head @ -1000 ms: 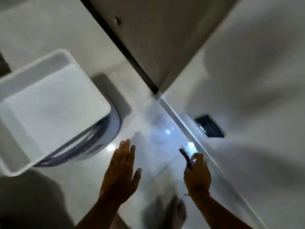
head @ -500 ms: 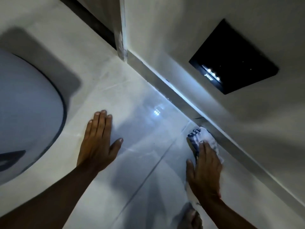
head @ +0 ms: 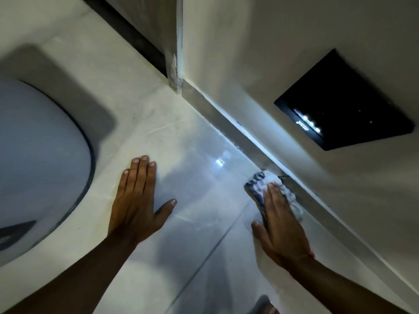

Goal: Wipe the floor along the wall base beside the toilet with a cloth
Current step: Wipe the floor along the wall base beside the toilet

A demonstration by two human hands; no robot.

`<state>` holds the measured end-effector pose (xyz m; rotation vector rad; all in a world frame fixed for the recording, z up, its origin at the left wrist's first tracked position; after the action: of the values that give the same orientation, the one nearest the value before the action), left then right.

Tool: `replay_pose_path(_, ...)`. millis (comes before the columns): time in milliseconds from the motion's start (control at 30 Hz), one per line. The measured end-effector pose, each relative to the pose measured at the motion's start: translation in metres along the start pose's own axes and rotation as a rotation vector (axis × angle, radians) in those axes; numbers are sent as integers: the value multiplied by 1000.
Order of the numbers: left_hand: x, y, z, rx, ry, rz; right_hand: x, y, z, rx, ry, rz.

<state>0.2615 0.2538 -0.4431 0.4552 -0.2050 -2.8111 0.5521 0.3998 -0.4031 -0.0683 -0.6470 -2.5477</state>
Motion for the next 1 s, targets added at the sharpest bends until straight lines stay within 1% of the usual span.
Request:
replay_pose_path(33, 1, 0, 3, 8, 0, -12, -2, 0, 4, 16, 7, 0)
replay_pose_path(100, 6, -2, 5, 16, -9, -25, 18, -22, 9, 14, -5, 32)
replay_pose_path(200, 7, -4, 0, 16, -17, -15, 90, -90, 14, -47, -74, 110)
replay_pose_path(267, 7, -3, -4, 11, -20, -12, 116, -106, 9, -97, -88, 108)
replay_pose_path(300, 7, -3, -4, 4, -15, -16, 113, -99, 6, -110, -87, 91)
replay_pose_path(367, 7, -3, -1, -11, -7, -36, 80, -69, 2, -104, -103, 18)
replay_pose_path(467, 7, -2, 4, -9, 4, -51, 35, -30, 5, -43, -10, -10)
replay_pose_path(533, 8, -2, 5, -10, 1, -32, 56, -56, 12, -33, -32, 31)
replay_pose_path(600, 7, -3, 3, -10, 2, -21, 108, -100, 15, -61, -94, 88)
replay_pose_path(667, 9, -4, 1, -16, 1, -12, 148, -129, 16, -81, -128, 106)
replay_pose_path(733, 8, -5, 1, -12, 16, -2, 141, -119, 14, -93, -165, 77)
replay_pose_path(833, 9, -7, 4, -20, 37, 14, 76, -53, 12, -83, -156, -17)
replay_pose_path(900, 9, -8, 7, -28, 39, 29, 55, -44, 16, -39, -138, -19)
replay_pose_path(933, 10, -10, 8, -31, 34, 40, 63, -63, 20, -35, -130, 10)
replay_pose_path(1000, 8, -13, 6, -27, 23, 53, 112, -116, 30, -22, -139, 101)
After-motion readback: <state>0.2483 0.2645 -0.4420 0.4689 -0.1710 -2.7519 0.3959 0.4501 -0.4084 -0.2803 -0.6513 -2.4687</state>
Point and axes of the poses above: each hand's wrist, its own y-axis away from the middle knuckle, its own z-axis out of the back of the hand, x = y × z, the point moved 5 cm from there along -y, towards the middle knuckle, and after that the axes turned 9 degrees about -z, right-handed, at the moved point
